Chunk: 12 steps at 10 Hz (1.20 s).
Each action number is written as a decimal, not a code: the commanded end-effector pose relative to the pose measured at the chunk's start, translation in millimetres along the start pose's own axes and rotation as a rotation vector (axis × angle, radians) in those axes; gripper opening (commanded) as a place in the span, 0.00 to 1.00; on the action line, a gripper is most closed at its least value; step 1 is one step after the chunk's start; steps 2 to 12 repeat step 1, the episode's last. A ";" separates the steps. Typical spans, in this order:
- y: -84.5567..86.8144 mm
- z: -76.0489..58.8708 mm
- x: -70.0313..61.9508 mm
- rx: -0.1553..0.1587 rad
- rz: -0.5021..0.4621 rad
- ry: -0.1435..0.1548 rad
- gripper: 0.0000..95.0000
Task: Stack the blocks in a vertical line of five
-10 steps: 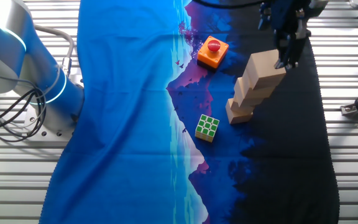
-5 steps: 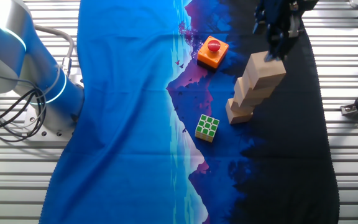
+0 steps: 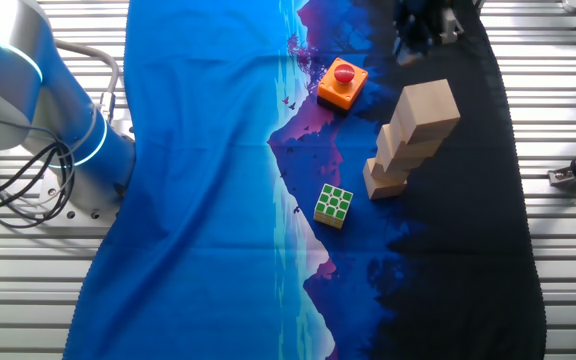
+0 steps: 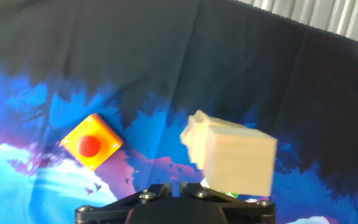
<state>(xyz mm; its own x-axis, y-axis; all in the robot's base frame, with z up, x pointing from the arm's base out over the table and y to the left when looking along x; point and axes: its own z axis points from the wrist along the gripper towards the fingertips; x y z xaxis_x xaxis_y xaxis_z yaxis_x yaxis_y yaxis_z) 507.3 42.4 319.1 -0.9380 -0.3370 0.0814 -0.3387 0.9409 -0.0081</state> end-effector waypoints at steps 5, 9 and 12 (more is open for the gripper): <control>7.0 -2.3 1.0 -0.007 -0.042 0.003 0.00; 7.0 -2.3 1.0 -0.007 -0.042 0.003 0.00; 7.0 -2.3 1.0 -0.007 -0.042 0.003 0.00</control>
